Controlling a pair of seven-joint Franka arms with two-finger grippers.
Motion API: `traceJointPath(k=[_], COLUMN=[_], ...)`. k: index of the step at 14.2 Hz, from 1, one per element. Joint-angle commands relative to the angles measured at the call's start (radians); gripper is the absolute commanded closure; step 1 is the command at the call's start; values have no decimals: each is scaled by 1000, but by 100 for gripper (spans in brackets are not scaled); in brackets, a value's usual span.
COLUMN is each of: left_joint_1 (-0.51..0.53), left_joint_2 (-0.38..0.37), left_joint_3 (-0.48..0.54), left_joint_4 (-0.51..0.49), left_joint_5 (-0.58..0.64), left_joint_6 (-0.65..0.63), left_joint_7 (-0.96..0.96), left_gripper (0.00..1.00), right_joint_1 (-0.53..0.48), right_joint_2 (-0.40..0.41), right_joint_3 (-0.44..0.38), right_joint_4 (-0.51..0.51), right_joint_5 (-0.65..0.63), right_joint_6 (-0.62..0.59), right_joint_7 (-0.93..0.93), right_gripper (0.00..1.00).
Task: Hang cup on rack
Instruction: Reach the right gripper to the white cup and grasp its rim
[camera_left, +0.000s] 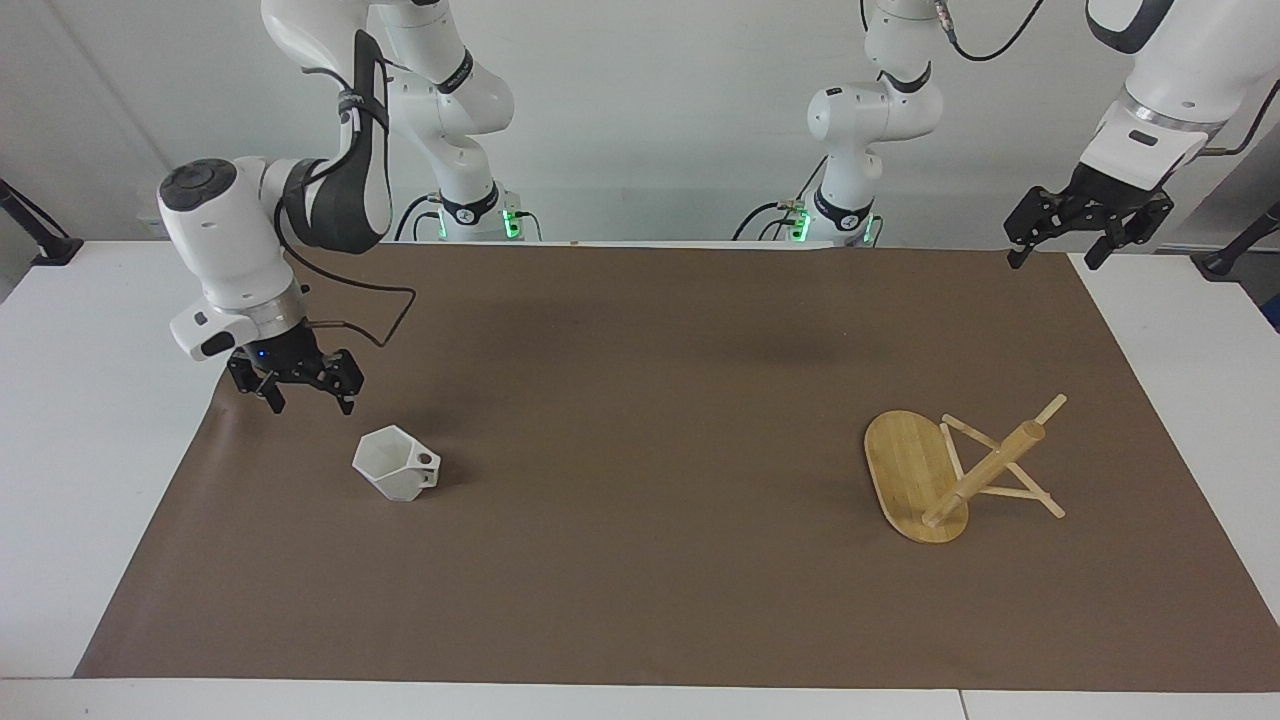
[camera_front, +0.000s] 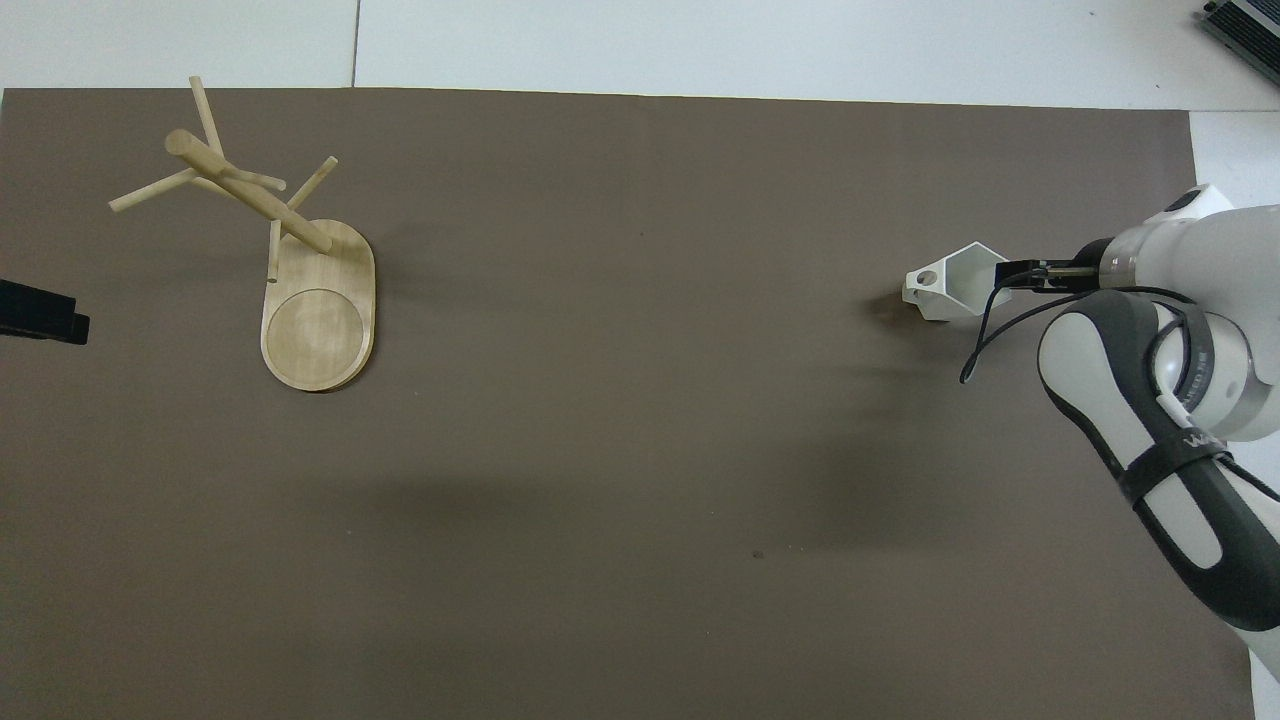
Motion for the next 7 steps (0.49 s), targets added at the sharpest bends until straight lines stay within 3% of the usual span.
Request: traceJointPath(k=[1,3,4,5,7], left_joint_1=[-5,6,7,7,7], left_joint_2=[-15,-15,-15,-15,-15], left_joint_3=[3,3,6,7,5], left_joint_4=[-5,-5,-5,-5,-6], left_joint_5=[-12,-12,-12,-12,-12], left_joint_6=[-8,-10,-10,-10,-12], left_joint_7=[11,11,11,11,13], left_gripper=[0,0,0,0,0], right_joint_1=[1,1,1,1,1], right_joint_2=[24,24,23,23,23], right_joint_3=[5,17,17,19,34], right_joint_4=[-4,-4,-4,-2,9], right_joint_5=[46,52,50,50,52], right_joint_6=[31,17,12,3,-35], right_joint_7=[10,7,1,0,0], right_gripper=[0,1,10,22,65])
